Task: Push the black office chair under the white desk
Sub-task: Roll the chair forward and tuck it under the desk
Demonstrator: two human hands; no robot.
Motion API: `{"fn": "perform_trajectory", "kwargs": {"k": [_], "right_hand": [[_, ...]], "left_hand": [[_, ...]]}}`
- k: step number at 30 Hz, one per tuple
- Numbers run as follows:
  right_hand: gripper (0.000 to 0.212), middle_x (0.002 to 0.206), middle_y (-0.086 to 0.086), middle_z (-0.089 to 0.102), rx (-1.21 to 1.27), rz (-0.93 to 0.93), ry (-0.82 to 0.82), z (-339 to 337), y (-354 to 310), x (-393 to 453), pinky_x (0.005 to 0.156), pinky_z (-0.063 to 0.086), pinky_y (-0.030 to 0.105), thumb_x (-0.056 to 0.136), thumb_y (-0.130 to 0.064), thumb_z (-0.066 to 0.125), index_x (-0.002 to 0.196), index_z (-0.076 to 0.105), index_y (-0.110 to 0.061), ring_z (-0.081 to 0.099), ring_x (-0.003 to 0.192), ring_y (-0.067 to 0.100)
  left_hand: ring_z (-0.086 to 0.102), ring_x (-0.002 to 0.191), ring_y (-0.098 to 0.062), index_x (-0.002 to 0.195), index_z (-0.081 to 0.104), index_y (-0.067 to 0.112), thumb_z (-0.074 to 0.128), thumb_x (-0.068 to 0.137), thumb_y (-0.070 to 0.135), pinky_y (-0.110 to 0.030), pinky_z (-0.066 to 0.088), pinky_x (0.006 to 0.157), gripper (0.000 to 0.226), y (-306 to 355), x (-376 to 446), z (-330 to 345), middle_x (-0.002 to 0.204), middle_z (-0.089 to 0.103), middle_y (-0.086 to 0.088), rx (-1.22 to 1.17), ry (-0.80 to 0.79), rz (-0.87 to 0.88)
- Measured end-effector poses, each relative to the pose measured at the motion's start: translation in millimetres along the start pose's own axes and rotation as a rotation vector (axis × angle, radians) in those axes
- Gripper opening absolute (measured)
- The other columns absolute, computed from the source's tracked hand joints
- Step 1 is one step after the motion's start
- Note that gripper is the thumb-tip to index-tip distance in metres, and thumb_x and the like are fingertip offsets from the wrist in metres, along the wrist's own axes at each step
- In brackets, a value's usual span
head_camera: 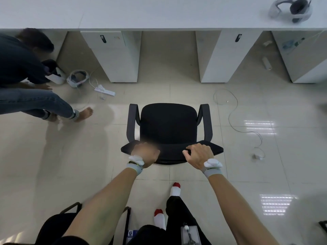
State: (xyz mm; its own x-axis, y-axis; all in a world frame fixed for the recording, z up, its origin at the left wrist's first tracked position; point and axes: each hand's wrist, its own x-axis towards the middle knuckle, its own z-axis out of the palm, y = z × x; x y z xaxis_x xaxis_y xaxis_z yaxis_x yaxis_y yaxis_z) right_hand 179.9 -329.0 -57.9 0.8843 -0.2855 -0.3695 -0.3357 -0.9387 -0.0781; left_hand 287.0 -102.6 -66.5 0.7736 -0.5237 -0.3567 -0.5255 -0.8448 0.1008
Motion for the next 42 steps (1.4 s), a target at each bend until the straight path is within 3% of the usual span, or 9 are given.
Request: {"fn": "perform_trajectory", "kwargs": {"k": [7,15,23,29,36,42], "right_hand": [[0.048,0.102,0.007,0.083,0.02,-0.013,-0.003,-28.6,10.0,76.2,0.085,0.056,0.039,0.105,-0.047,0.044,0.111,0.085,-0.021,0.076,0.095,0.036],[0.048,0.097,0.006,0.083,0.029,-0.046,0.005,-52.6,19.4,151.5,0.072,0.044,0.036,0.105,-0.046,0.045,0.108,0.084,-0.019,0.076,0.089,0.033],[0.049,0.099,0.005,0.084,0.053,-0.05,0.02,-79.1,21.9,227.8,0.074,0.05,0.034,0.106,-0.048,0.045,0.113,0.085,-0.019,0.078,0.089,0.03],[0.048,0.091,0.005,0.083,0.047,-0.043,0.052,-105.2,20.7,295.4,0.07,0.04,0.033,0.106,-0.048,0.045,0.108,0.085,-0.021,0.076,0.084,0.032],[0.048,0.089,0.005,0.082,0.056,-0.003,0.039,-141.1,19.6,368.3,0.07,0.042,0.034,0.105,-0.048,0.044,0.105,0.085,-0.022,0.075,0.084,0.032],[0.05,0.101,0.005,0.085,0.042,0.023,0.026,-172.2,19.7,415.1,0.082,0.056,0.035,0.107,-0.049,0.045,0.114,0.086,-0.022,0.078,0.094,0.031]], "left_hand": [[0.071,0.086,-0.032,0.106,0.082,0.017,0.04,0.103,0.038,-0.038,0.056,0.077,0.047,-7.5,71.7,-31.8,0.097,0.079,-0.008,-0.019,0.005,-0.021],[0.073,0.088,-0.031,0.107,0.083,0.018,0.041,0.104,0.039,-0.037,0.056,0.078,0.048,-16.7,144.6,-61.0,0.1,0.081,-0.007,-0.006,0.005,-0.029],[0.07,0.079,-0.032,0.093,0.08,0.015,0.041,0.103,0.04,-0.035,0.048,0.068,0.048,-38.3,224.7,-85.7,0.089,0.078,-0.009,-0.021,0.026,-0.01],[0.07,0.08,-0.034,0.095,0.081,0.016,0.041,0.103,0.041,-0.034,0.047,0.067,0.048,-55.0,296.1,-110.6,0.088,0.076,-0.009,-0.004,0.043,0.015],[0.055,0.07,-0.029,0.086,0.078,0.013,0.043,0.103,0.04,-0.033,0.037,0.065,0.048,-70.2,374.7,-145.9,0.078,0.066,-0.007,-0.016,0.044,0.013],[0.054,0.069,-0.03,0.083,0.075,0.011,0.043,0.103,0.039,-0.034,0.038,0.065,0.048,-75.0,424.5,-173.1,0.076,0.065,-0.007,-0.032,0.031,0.015]]}}
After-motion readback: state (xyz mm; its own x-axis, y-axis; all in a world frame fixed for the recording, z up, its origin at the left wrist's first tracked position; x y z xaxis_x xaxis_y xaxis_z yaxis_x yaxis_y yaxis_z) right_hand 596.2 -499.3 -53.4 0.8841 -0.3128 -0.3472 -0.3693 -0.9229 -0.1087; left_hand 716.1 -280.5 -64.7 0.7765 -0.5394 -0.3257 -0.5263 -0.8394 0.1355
